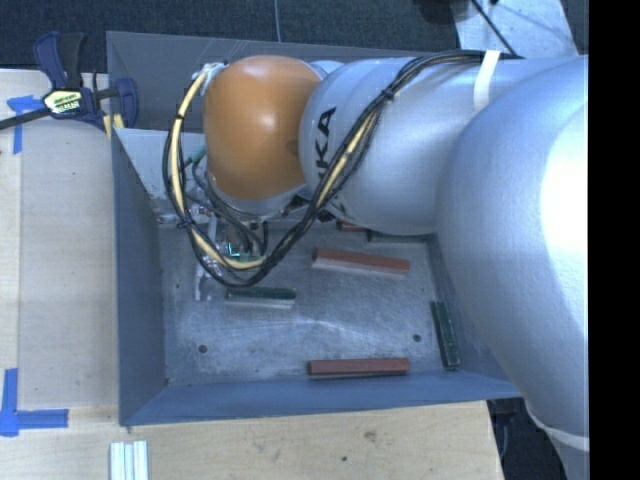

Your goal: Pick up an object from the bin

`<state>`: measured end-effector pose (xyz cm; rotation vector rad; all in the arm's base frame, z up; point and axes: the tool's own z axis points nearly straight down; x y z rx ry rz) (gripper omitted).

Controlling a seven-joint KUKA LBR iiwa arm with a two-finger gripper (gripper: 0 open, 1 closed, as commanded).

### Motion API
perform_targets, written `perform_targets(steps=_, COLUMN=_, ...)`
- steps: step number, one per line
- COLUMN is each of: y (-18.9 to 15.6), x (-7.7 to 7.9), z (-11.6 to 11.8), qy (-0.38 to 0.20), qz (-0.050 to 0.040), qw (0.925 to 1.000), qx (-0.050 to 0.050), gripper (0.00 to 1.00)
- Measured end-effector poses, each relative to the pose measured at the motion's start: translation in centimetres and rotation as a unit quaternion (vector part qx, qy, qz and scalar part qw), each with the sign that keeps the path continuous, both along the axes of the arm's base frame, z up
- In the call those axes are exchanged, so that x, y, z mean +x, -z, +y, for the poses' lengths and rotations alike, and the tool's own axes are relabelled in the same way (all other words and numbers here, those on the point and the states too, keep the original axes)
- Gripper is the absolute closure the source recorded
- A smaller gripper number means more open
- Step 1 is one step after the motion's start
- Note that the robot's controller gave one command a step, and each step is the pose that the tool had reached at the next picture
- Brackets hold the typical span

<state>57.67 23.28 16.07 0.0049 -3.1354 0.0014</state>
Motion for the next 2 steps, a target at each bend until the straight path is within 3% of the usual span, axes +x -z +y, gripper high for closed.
perform_targets(steps=1, y=-0.5, x=0.2, z=-0.1, qy=0.001, qz=-0.004, qw=1.0, qx=0.001, gripper=0.0)
perform_targets(steps=2, y=3.7, x=1.7, z=-3.6, qy=-0.004, qz=-0.008, qw=1.0, qx=0.003, gripper=0.0)
